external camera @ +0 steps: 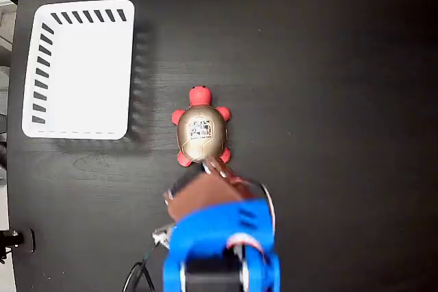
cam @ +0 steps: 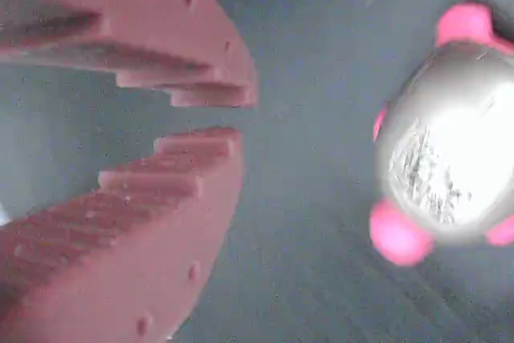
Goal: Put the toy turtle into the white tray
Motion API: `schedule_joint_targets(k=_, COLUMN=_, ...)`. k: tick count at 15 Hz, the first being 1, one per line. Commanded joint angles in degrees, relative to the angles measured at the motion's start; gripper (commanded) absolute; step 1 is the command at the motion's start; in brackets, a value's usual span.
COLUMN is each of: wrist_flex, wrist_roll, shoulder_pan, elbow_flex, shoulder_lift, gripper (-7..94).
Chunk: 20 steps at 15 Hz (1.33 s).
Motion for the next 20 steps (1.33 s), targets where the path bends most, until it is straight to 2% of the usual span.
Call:
schedule_joint_targets(k=1, wrist_flex=8.35, wrist_roll=-6.86, shoulder_pan=-1.14, elbow_flex=-15.03, shoulder_lift=-8.17, gripper=0)
schedule_joint_targets(k=5, wrist_flex=14.59, wrist_roll=-19.16, shoulder_pan=-1.14, elbow_flex=-26.37, shoulder_lift=-19.07, gripper=0)
schedule_joint_targets(k=12, wrist_flex=14.15, wrist_roll=-34.45, shoulder_pan=-0.35, elbow_flex=-29.97, shoulder_lift=-30.94, gripper=2)
schedule_joint_targets(k=14, wrist_flex=13.62, wrist_roll=-36.21, shoulder_pan=-0.44, elbow_flex=-29.97, shoulder_lift=-33.31, gripper=19)
schedule_joint_targets(k=16, wrist_flex=12.92, wrist_roll=-37.53, shoulder_pan=-0.62, elbow_flex=-29.97, shoulder_lift=-34.8, gripper=30)
schedule_joint_targets(k=18, wrist_flex=12.48, wrist_roll=-38.5, shoulder_pan=-0.7, elbow_flex=-30.06, shoulder_lift=-35.86, gripper=40)
schedule_joint_targets(k=19, wrist_flex=12.39, wrist_roll=-39.46, shoulder_pan=-0.44, elbow_flex=-30.23, shoulder_lift=-36.04, gripper=40)
schedule_joint_targets(k=20, wrist_flex=12.39, wrist_roll=-40.25, shoulder_pan=-0.09, elbow_flex=-30.59, shoulder_lift=-36.12, gripper=46)
